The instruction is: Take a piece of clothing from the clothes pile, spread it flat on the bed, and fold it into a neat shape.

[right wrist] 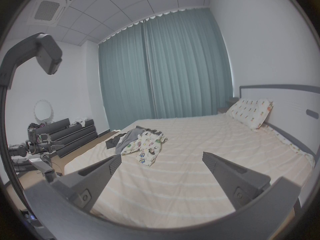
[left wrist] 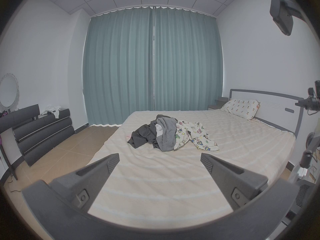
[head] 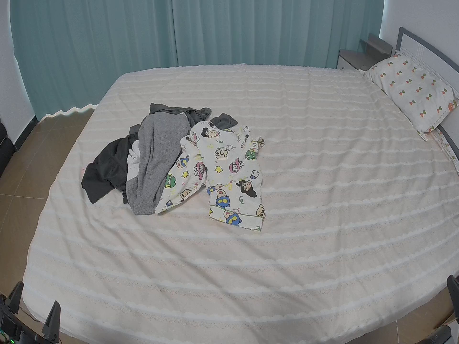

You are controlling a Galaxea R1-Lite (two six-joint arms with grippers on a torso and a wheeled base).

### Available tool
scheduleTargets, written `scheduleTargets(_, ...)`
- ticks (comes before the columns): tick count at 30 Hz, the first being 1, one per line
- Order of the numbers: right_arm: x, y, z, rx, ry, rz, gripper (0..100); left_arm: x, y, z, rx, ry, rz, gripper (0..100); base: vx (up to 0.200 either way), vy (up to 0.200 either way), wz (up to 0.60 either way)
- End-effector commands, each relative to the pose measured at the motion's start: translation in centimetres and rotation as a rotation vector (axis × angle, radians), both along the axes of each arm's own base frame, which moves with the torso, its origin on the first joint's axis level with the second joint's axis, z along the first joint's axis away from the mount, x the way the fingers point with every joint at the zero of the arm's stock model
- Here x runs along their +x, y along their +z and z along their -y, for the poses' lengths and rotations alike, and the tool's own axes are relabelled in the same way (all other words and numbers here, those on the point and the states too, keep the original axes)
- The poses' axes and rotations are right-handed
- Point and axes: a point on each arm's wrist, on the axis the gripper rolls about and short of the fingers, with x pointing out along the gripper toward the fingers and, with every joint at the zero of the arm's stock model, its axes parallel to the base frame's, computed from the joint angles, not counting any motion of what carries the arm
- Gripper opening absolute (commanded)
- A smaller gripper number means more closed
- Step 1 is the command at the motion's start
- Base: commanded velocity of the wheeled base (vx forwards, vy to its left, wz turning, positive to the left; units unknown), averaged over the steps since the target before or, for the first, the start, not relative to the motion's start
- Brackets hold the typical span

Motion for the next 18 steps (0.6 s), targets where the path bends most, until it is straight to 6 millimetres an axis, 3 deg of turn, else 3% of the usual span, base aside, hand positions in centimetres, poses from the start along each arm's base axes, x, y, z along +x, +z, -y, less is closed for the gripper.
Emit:
scheduleTargets(1,4.9,1.5,-0.2,0.017,0.122,-0.244,100,0.0,-0.5,0.0,-0.001,-0.002,0.000,100,0.000,0.200,0.00)
scheduleTargets(10,7.6,1.4,-0.4,0.031,0.162,-0.361,100,0.0,-0.5,0.0,-0.001,-0.002,0.000,100,0.000,0.200,0.00)
scheduleTargets(15,8.1,1.3,-0.4,0.031,0.172,-0.375,100,0.0,-0.5,0.0,-0.001,-0.001,0.000,100,0.000,0.200,0.00)
scheduleTargets(18,8.5,1.5,-0.6,0.030,0.200,-0.382,100,0.0,-0.5,0.0,-0.001,-0.002,0.000,100,0.000,0.000,0.00)
